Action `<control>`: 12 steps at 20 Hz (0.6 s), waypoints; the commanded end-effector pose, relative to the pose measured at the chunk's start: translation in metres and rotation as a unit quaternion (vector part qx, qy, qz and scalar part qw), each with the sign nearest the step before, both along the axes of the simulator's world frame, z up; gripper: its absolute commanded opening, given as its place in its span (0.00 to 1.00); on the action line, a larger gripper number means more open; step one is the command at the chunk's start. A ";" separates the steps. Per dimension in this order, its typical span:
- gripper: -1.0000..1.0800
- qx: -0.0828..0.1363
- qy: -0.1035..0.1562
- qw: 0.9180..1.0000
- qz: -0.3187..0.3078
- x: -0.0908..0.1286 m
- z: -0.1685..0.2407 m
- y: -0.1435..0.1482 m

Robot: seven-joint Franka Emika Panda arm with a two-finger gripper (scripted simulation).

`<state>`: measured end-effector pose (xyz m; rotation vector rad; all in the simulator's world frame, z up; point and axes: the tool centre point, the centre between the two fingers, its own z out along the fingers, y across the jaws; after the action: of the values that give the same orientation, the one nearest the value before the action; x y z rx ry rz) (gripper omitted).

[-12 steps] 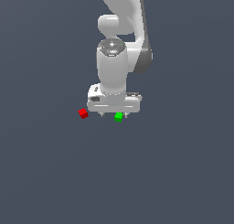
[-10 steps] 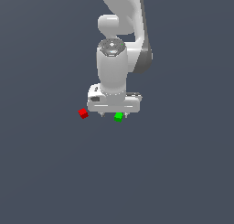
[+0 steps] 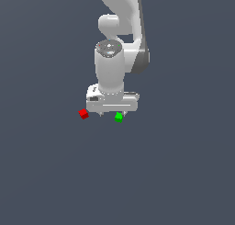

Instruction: Stack the red cube on top of the green cube.

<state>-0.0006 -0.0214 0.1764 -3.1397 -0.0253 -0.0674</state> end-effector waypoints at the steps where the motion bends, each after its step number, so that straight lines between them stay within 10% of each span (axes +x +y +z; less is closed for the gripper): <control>1: 0.96 0.000 0.001 1.000 0.012 -0.007 -0.004 -0.005; 12: 0.96 -0.002 0.006 0.995 0.096 -0.048 -0.033 -0.046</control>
<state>-0.0422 -0.0605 0.1478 -3.1272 -0.2849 -0.0499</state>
